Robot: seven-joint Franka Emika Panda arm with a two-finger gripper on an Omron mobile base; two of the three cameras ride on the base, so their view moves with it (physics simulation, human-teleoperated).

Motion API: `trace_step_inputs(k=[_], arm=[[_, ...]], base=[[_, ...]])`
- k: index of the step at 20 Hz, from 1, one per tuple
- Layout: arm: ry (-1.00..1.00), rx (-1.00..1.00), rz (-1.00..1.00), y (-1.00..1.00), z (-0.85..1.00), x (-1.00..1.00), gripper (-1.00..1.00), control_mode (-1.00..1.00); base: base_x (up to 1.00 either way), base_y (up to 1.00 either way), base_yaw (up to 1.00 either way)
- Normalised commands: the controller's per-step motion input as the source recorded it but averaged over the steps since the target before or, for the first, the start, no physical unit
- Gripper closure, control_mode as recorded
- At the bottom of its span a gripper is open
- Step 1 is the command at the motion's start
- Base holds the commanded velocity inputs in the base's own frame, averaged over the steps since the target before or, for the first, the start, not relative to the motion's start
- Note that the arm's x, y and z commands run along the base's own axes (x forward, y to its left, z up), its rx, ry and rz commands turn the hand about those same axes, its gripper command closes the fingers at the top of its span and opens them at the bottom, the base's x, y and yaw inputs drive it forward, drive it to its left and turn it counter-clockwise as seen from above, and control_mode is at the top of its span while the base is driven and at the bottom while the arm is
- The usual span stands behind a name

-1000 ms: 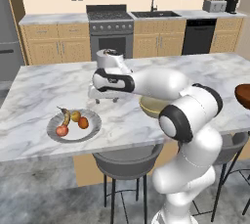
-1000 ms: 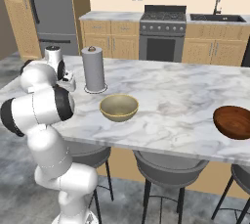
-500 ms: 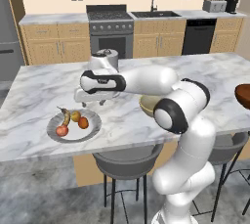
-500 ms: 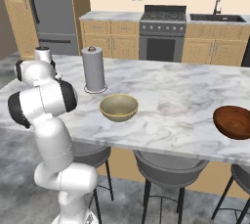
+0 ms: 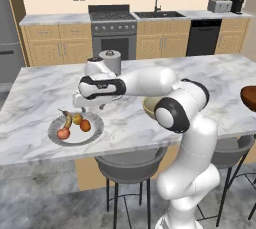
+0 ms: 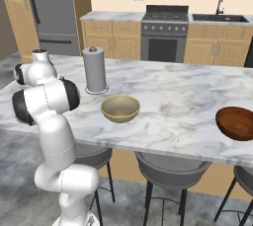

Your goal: Take the fruits from the plate on the dining counter and place two fruits in each bowl.

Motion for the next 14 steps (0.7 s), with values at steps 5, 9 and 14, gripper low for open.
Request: trace_step_inputs(k=[5, 9, 14], arm=[[-0.06, -0.01, -0.02, 0.23, -0.3, 0.17, -1.0, -1.0], [0.0, 0.0, -0.05, 0.09, -0.24, 0.04, -1.0, -1.0], [0.0, 0.0, -0.04, 0.0, -0.28, 0.03, -1.0, -1.0]], base=[[0.0, 0.0, 0.0], [0.0, 0.0, 0.0], [0.0, 0.0, 0.0]])
